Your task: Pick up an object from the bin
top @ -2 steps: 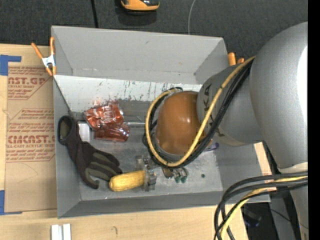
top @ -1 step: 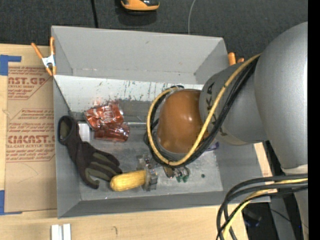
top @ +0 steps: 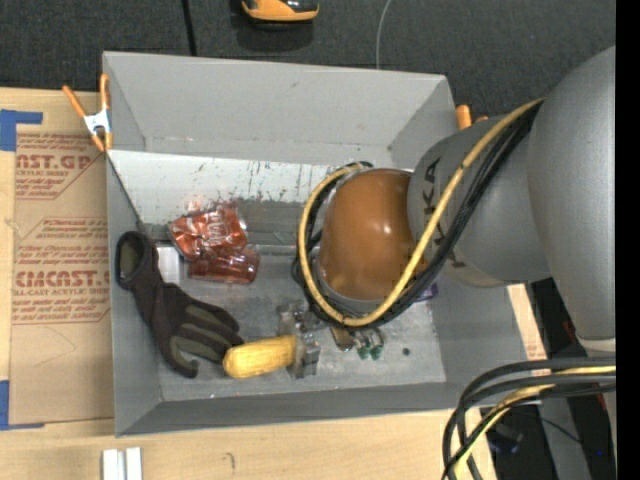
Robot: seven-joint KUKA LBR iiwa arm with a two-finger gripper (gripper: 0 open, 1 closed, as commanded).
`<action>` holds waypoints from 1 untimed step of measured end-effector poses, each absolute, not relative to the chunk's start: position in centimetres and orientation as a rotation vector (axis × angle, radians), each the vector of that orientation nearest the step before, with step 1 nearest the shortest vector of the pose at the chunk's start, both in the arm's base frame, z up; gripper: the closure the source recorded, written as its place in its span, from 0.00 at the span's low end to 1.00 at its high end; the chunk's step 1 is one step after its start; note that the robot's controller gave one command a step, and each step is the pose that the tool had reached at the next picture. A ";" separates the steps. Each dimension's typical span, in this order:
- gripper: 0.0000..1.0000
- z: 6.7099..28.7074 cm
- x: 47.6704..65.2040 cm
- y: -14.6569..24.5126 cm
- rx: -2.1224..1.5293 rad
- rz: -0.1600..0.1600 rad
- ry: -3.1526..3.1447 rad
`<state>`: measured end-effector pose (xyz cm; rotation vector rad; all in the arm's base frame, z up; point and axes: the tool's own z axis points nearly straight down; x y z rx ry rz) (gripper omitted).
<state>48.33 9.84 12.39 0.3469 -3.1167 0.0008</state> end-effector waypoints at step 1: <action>1.00 14.2 48.4 9.8 0.347 0.001 -3.117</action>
Offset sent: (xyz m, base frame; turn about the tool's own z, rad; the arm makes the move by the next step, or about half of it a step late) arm -0.0001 -0.0001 0.0759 0.0000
